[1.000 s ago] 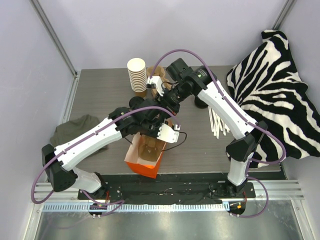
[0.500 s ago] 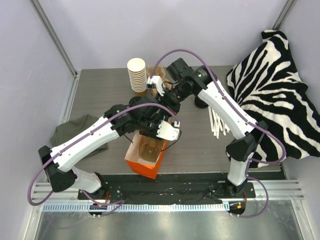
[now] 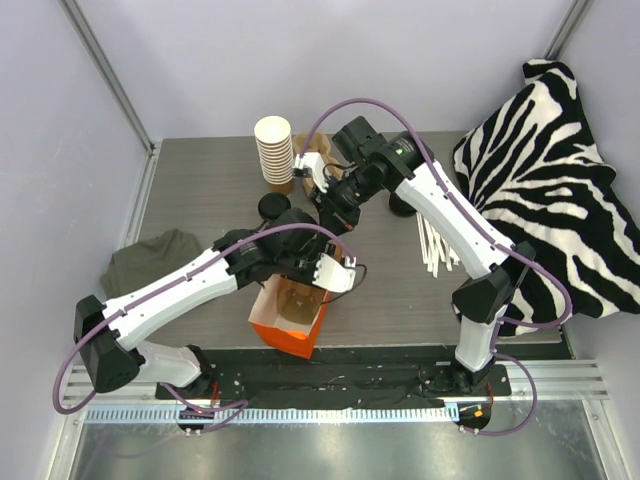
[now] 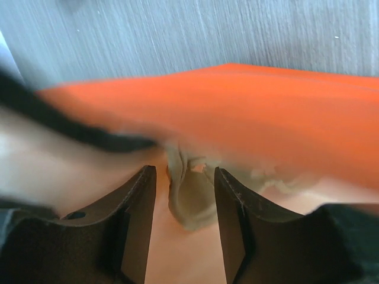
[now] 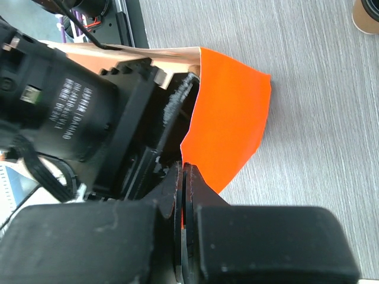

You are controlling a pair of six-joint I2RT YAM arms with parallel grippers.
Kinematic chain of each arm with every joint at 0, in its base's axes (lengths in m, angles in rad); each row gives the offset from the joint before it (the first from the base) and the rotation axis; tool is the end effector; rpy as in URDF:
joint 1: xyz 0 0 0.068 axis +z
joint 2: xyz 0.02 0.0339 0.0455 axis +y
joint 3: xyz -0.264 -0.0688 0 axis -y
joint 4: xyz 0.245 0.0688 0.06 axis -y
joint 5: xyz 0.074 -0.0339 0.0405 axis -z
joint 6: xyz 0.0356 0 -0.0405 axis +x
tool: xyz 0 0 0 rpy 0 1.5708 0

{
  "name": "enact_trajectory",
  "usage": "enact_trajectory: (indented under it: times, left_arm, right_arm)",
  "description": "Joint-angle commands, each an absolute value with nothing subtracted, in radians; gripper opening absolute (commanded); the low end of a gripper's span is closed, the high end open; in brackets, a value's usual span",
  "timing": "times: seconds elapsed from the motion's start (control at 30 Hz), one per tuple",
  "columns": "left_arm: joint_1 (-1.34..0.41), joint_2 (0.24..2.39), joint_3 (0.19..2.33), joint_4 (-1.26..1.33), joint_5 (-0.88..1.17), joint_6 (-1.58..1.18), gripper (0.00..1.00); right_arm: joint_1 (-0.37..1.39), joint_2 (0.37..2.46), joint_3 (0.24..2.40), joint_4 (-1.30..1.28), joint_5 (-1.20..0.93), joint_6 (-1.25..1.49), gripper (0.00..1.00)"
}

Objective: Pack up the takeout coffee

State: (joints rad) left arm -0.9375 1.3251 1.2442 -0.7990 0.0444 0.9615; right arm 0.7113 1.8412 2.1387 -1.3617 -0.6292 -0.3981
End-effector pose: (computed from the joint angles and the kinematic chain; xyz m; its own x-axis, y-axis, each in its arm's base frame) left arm 0.1613 -0.2223 0.3251 0.4131 0.8217 -0.3927 0.8445 -0.1841 0.5030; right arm 0.2568 0.2490 0.4072 -0.3221 -0.6914 -0.6467 -0.9427 0.1714 0.2862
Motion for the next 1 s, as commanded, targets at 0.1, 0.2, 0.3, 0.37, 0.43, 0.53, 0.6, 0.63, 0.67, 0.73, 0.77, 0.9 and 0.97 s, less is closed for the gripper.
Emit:
enact_trajectory:
  times: [0.1,0.2,0.3,0.37,0.43,0.53,0.6,0.63,0.67,0.73,0.77,0.9,0.97]
  left_arm:
    - [-0.936,1.305,1.212,-0.661,0.032,0.983,0.36]
    - [-0.936,1.310,1.218,-0.695,0.043,0.986,0.19]
    - [-0.934,1.307,1.239,-0.747,0.057,0.991,0.06]
    - [-0.934,1.304,1.270,-0.787,0.066,0.989,0.00]
    - [-0.934,1.310,1.321,-0.836,0.084,0.976,0.00]
    - [-0.936,1.325,1.403,-0.915,0.107,0.968,0.00]
    - [-0.934,1.338,1.454,-0.958,0.117,0.965,0.00]
    - [-0.934,1.342,1.468,-0.975,0.124,0.968,0.00]
    - [-0.936,1.347,1.479,-0.991,0.127,0.971,0.00]
    - [-0.934,1.367,1.506,-1.037,0.133,0.970,0.00]
    - [-0.934,1.373,1.511,-1.051,0.135,0.969,0.00]
    - [-0.934,1.393,1.517,-1.112,0.156,0.968,0.00]
    - [-0.934,1.407,1.531,-1.126,0.172,0.960,0.00]
  right_arm:
    - [0.719,1.805,2.161,-1.424,-0.667,-0.414,0.01]
    - [0.719,1.804,2.161,-1.427,-0.669,-0.416,0.01]
    - [0.719,1.801,2.161,-1.427,-0.666,-0.420,0.01]
    - [0.719,1.801,2.160,-1.425,-0.664,-0.422,0.01]
    - [0.721,1.801,2.160,-1.425,-0.664,-0.423,0.01]
    - [0.719,1.804,2.160,-1.424,-0.661,-0.425,0.01]
    - [0.722,1.805,2.161,-1.424,-0.660,-0.425,0.01]
    - [0.724,1.805,2.161,-1.420,-0.660,-0.425,0.01]
    - [0.726,1.805,2.163,-1.422,-0.660,-0.425,0.01]
    - [0.729,1.807,2.166,-1.420,-0.658,-0.423,0.01]
    - [0.729,1.807,2.166,-1.420,-0.658,-0.423,0.01]
    - [0.729,1.806,2.166,-1.419,-0.655,-0.425,0.01]
    - [0.727,1.804,2.164,-1.420,-0.653,-0.426,0.01]
